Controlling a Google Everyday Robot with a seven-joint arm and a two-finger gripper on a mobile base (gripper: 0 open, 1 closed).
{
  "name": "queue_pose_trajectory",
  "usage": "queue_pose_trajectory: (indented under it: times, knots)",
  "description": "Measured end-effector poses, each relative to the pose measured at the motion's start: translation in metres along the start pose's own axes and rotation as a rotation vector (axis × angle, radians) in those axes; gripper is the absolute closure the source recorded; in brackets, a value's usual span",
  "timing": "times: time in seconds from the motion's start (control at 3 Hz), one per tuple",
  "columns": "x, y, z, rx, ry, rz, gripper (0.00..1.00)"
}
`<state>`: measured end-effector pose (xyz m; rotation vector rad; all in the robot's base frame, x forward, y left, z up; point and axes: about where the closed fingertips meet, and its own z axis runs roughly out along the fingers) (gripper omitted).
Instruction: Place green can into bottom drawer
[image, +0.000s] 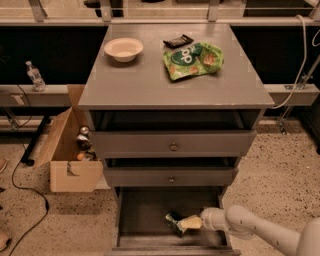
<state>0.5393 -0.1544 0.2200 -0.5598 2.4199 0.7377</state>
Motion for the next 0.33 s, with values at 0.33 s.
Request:
queue_pose_trajectory:
  times: [0.33]
  knots:
    - [-0.0014,-0.0166,-0.0633,0.056,-0.044,0.010,0.00]
